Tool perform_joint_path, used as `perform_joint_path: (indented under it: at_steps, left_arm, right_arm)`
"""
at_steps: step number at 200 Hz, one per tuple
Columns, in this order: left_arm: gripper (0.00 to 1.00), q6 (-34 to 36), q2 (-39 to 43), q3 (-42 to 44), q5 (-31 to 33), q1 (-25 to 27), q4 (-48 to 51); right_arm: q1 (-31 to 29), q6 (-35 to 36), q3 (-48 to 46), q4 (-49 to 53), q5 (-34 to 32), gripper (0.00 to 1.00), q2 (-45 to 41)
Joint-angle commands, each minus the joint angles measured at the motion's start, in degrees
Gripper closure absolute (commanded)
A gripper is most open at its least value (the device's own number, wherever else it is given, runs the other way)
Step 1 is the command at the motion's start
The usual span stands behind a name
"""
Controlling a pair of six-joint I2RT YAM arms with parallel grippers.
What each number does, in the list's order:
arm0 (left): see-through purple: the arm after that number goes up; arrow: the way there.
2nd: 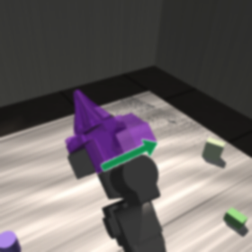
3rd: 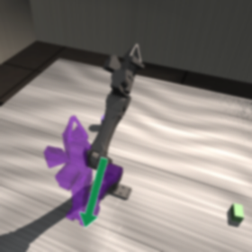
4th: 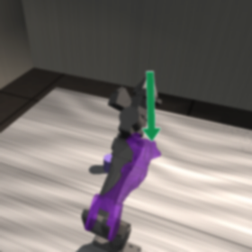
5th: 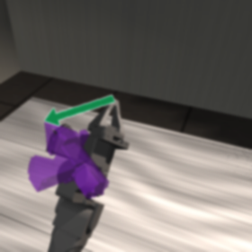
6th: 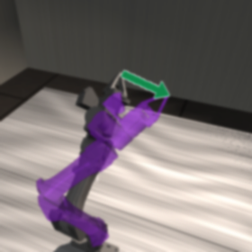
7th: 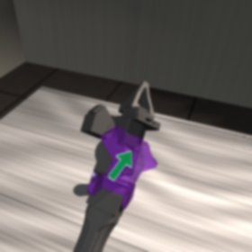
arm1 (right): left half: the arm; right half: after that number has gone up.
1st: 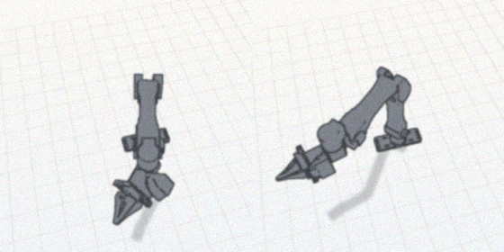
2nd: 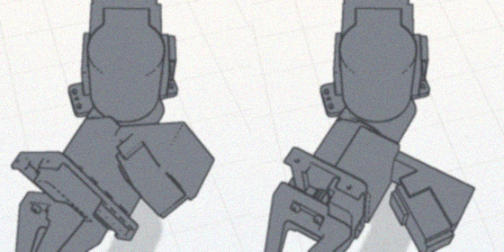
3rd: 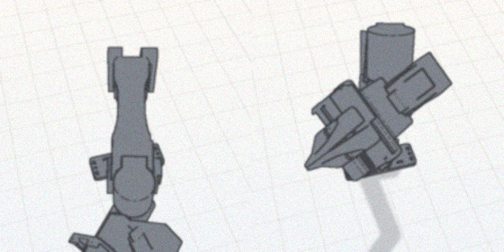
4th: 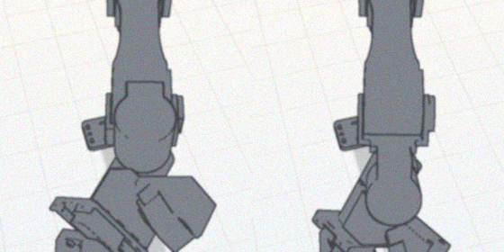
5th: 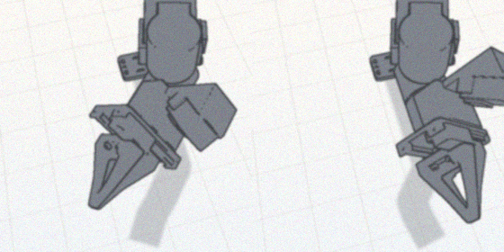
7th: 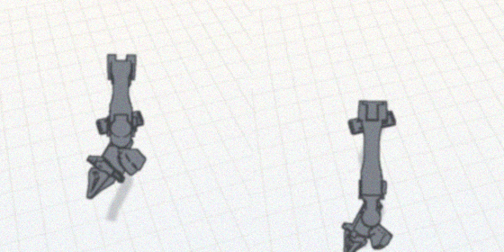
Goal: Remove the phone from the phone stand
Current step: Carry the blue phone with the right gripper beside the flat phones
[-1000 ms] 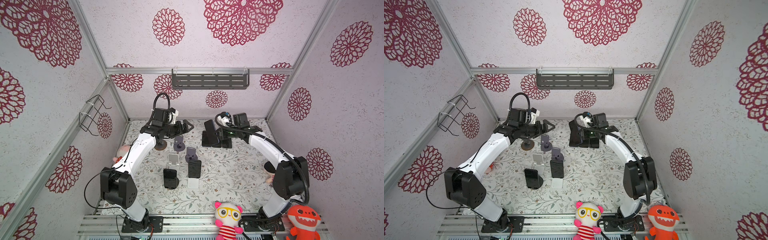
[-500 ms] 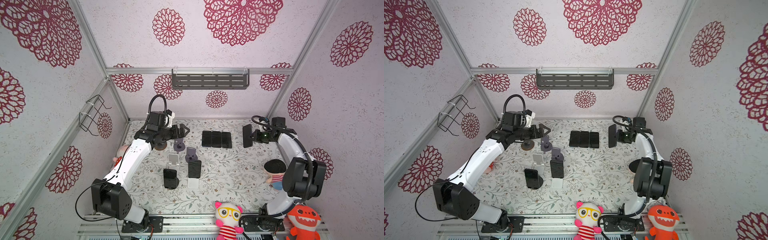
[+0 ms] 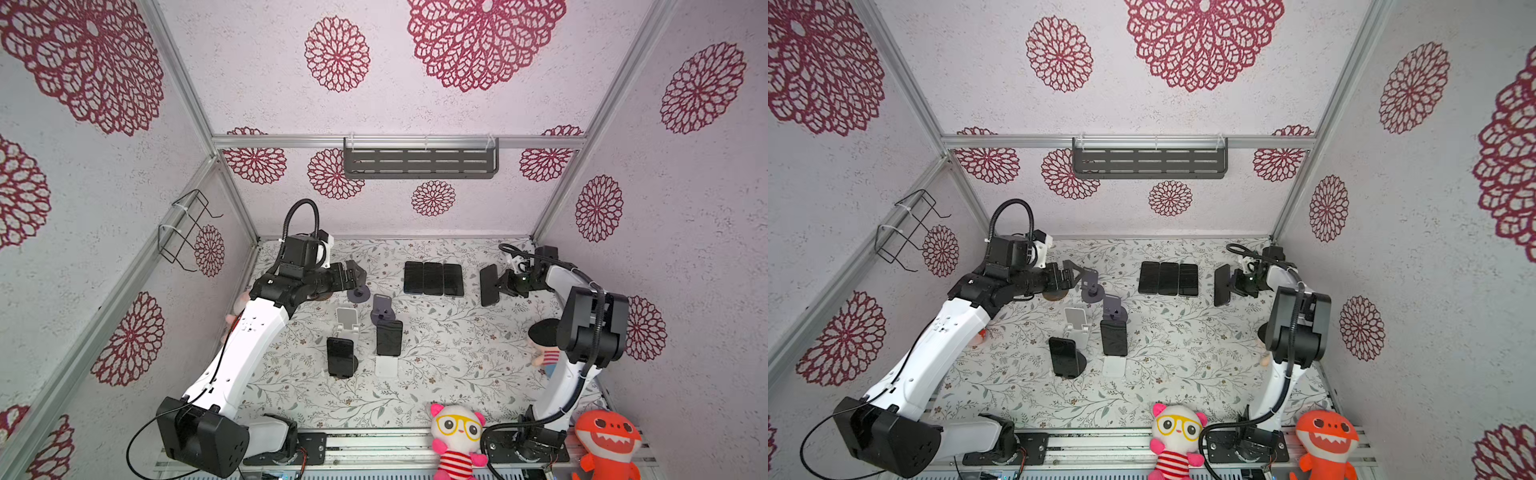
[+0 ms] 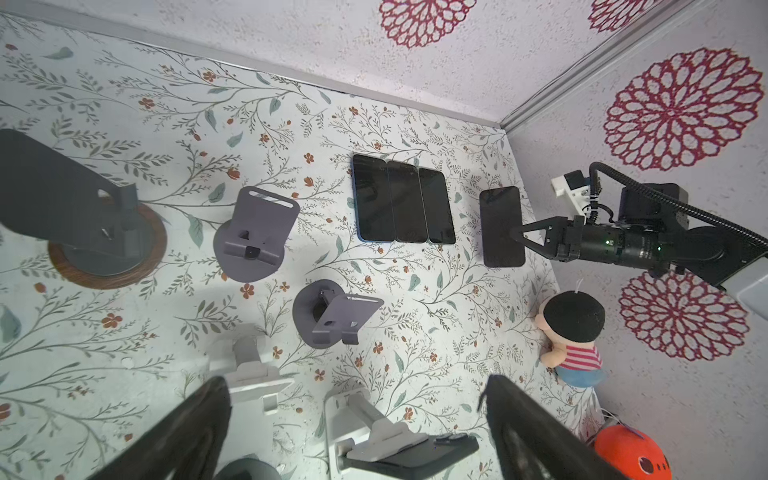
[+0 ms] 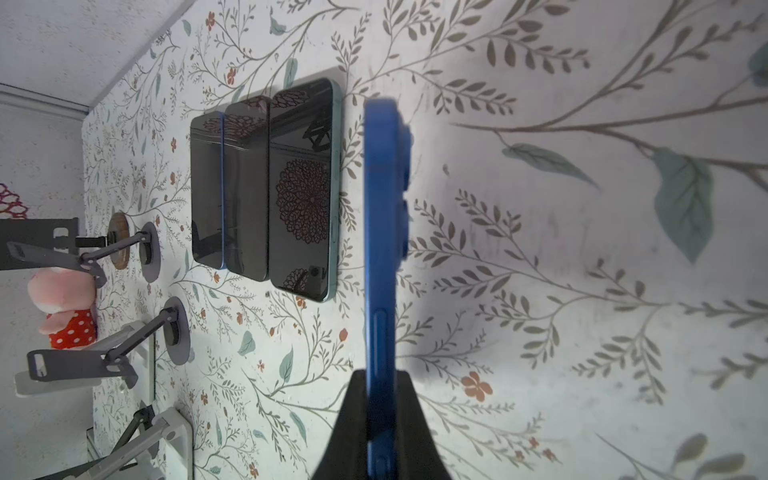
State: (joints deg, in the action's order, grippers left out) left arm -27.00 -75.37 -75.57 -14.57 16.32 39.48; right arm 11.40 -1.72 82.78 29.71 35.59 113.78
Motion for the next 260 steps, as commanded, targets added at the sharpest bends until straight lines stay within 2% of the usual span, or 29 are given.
perform_joint_path:
  at_steps: [1, 71, 210, 260]
  left_arm:
    - [0.01, 1.1, 0.8, 0.2, 3.0, -0.5, 1.5]
    - [0.01, 0.9, 0.2, -0.3, 2.7, -0.5, 1.2]
    - [0.01, 0.7, -1.3, -0.4, 2.0, -0.5, 0.2]
    - [0.01, 0.8, -1.0, 0.0, 2.1, -0.5, 0.1]
  right_arm:
    - [-0.9, -2.5, 2.0, -4.6, 4.2, 1.00, 0.4]
    - [-2.1, -5.0, 5.7, -7.7, 6.2, 1.00, 6.7]
    - [-3.9, -4.9, 10.8, -5.3, 5.3, 1.00, 12.5]
    - [-4.6, -5.0, 10.7, -4.9, 3.8, 0.91, 12.9]
